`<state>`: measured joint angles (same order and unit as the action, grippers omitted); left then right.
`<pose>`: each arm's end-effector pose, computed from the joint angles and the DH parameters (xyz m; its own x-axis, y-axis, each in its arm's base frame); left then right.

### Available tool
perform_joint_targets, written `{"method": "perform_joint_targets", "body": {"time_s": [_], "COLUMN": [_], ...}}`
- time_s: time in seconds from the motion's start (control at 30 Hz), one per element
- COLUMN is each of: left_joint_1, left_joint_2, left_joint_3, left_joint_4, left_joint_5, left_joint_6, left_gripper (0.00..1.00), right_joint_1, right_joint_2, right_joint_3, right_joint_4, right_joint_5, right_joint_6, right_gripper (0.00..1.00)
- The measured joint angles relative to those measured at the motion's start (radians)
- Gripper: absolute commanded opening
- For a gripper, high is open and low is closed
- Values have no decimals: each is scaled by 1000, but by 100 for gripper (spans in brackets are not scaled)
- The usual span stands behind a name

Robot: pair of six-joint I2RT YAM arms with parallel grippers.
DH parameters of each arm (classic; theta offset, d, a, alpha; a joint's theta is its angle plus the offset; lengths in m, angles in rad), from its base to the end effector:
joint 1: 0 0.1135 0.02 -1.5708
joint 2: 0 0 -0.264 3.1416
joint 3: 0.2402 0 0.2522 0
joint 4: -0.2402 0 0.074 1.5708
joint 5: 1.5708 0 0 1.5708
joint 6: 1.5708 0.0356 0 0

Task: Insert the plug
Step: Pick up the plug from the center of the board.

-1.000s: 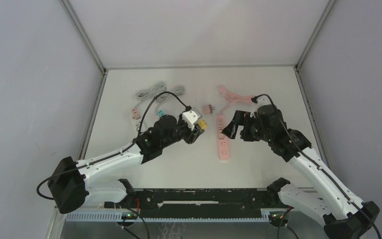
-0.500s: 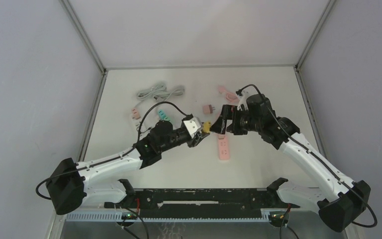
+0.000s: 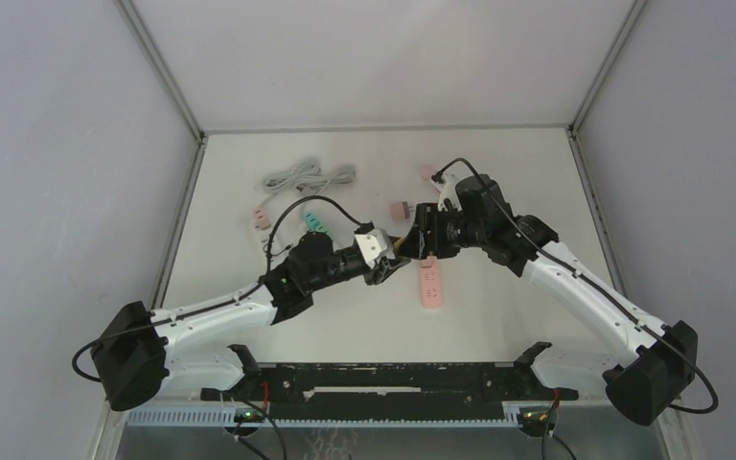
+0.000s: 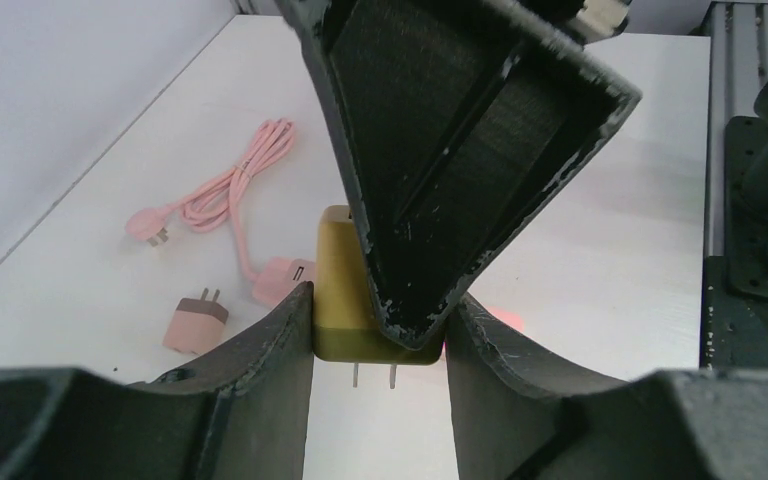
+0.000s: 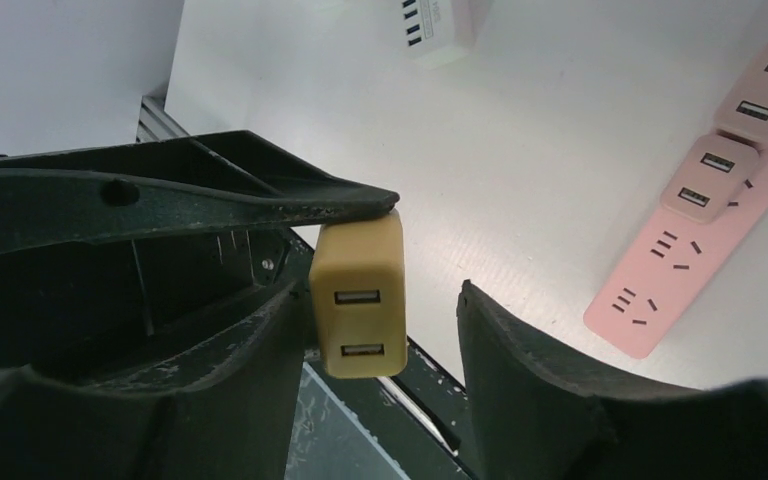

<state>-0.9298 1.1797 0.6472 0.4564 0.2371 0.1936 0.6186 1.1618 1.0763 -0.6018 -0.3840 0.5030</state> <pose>0.1542 -0.2207 0.2766 0.1322 0.1355 -0.9819 0.9107 0.3745 0.1743 0.1934 0.1540 0.3267 -0.8258 -0.0392 -0.5626 -0.4286 0.6920 0.5809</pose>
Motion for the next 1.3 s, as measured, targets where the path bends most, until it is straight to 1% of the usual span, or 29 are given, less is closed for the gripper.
{"method": "perform_joint_targets", "body": {"time_s": [0.1, 0.53, 0.63, 0.77, 0.9, 0.97, 1.03, 1.07, 1.1, 1.2, 1.3], "left_joint_1": [0, 0, 0, 0, 0, 0, 0, 0, 0, -2, -5], "left_joint_2": [1, 12, 12, 12, 12, 12, 12, 12, 12, 14, 18], "left_joint_3": [0, 0, 0, 0, 0, 0, 0, 0, 0, 0, -14], "left_joint_4": [6, 8, 7, 6, 3, 2, 2, 2, 1, 0, 22], "left_joint_5": [16, 56, 58, 60, 62, 62, 62, 62, 61, 54, 46], "left_joint_6": [0, 0, 0, 0, 0, 0, 0, 0, -1, -3, -19], "left_gripper": [17, 16, 16, 15, 16, 16, 22, 24, 27, 43, 52], "right_joint_1": [3, 11, 12, 16, 18, 18, 18, 18, 18, 19, 23], "right_joint_2": [16, 26, 28, 37, 42, 42, 42, 42, 42, 42, 42], "right_joint_3": [3, 40, 40, 45, 45, 45, 45, 45, 45, 45, 45], "right_joint_4": [-1, -5, -12, -25, -32, -34, -35, -36, -37, -41, -51], "right_joint_5": [-7, -18, -18, -11, -5, -5, -6, -6, -6, -5, 4], "right_joint_6": [-7, -35, -42, -53, -58, -60, -60, -61, -63, -69, -74], "right_gripper": [56, 50, 47, 40, 25, 16, 6, 0, 0, 0, 0]}}
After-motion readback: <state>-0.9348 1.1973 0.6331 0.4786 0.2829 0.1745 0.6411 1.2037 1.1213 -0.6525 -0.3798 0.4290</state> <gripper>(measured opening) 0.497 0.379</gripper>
